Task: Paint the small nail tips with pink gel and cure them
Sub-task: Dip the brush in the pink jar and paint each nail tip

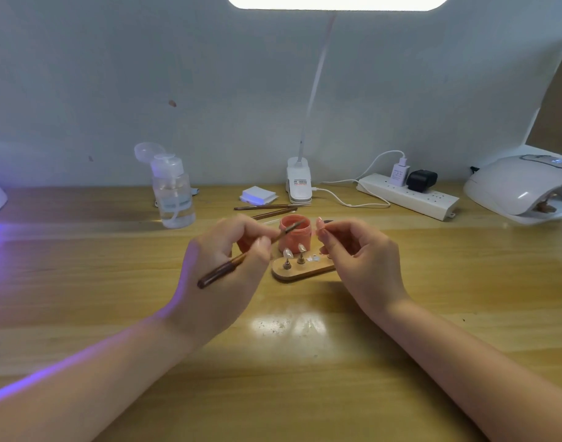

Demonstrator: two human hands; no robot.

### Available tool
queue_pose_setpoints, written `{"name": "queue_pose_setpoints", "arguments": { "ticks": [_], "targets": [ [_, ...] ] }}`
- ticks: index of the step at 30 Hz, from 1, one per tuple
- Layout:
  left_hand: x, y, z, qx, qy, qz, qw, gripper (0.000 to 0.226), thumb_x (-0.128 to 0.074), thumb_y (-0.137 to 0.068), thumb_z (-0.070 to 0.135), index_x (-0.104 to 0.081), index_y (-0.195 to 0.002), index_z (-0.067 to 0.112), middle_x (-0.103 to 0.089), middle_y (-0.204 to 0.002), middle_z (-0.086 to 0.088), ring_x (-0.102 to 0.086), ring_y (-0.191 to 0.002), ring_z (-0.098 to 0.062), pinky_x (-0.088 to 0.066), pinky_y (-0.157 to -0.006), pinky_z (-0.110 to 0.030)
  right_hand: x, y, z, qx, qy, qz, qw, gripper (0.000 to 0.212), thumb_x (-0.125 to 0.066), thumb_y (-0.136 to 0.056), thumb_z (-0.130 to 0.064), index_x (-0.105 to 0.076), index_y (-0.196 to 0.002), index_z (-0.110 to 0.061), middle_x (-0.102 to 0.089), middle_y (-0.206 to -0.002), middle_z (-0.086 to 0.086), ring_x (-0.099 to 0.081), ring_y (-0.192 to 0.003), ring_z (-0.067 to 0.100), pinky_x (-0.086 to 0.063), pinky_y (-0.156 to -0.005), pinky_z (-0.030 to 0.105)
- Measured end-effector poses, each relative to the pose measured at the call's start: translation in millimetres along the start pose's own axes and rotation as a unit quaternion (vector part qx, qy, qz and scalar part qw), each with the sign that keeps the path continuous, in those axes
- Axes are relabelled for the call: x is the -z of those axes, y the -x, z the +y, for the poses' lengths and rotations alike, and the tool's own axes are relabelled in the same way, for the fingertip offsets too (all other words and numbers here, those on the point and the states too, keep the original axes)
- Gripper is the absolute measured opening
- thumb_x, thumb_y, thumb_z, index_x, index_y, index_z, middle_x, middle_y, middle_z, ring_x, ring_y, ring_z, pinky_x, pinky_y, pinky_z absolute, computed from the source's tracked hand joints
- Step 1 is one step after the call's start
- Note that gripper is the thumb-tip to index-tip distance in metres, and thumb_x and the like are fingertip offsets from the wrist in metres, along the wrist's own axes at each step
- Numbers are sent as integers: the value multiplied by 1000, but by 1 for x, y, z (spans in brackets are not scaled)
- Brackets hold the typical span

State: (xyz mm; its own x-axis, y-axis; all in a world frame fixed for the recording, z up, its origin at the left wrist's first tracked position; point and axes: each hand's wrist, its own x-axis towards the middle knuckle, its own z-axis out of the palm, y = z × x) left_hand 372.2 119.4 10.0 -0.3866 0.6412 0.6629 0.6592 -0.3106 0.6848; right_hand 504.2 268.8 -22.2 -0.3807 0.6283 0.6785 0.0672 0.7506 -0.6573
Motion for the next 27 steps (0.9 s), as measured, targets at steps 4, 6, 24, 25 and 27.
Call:
{"name": "queue_pose_setpoints", "arguments": {
  "ticks": [4,6,24,25,27],
  "targets": [
    [-5,-35,1,99,0,4,995,18,-59,-87,16,-71,-76,23,-69,-64,10,-53,-55,5,-36,-51,-7,-1,0,0,24,11,-5,1000,11,-69,-87,-17,-72,-95,-9,-70,-76,1,-67,-70,21,-53,-65,45],
    [-8,-60,-3,160,-49,-28,985,19,-59,-85,17,-73,-72,19,-69,-61,12,-53,-56,7,-39,-56,-18,-2,0,1,27,10,-1,1000,11,-69,-87,-19,-72,-94,-10,-70,-75,1,-67,-69,22,-53,-64,46],
    [-7,-115,-27,428,16,-67,901,22,-47,-87,16,-67,-86,9,-61,-45,7,-42,-31,-4,-24,-32,-10,-3,1,0,42,26,-6,999,10,-70,-85,-13,-72,-92,-6,-69,-73,8,-65,-66,26,-52,-63,48],
    [-2,-113,-31,452,35,-63,889,21,-46,-86,18,-66,-83,12,-61,-47,8,-40,-38,-6,-25,-36,-13,-3,1,-1,43,27,-8,999,10,-70,-85,-13,-72,-93,-6,-69,-74,7,-66,-66,25,-52,-63,47],
    [7,-108,-37,495,63,-66,864,20,-44,-85,20,-62,-78,16,-61,-49,9,-35,-46,-8,-25,-44,-19,-2,1,-2,44,29,-12,999,12,-69,-85,-15,-72,-94,-8,-70,-76,6,-66,-67,23,-53,-63,45]
  ]
}}
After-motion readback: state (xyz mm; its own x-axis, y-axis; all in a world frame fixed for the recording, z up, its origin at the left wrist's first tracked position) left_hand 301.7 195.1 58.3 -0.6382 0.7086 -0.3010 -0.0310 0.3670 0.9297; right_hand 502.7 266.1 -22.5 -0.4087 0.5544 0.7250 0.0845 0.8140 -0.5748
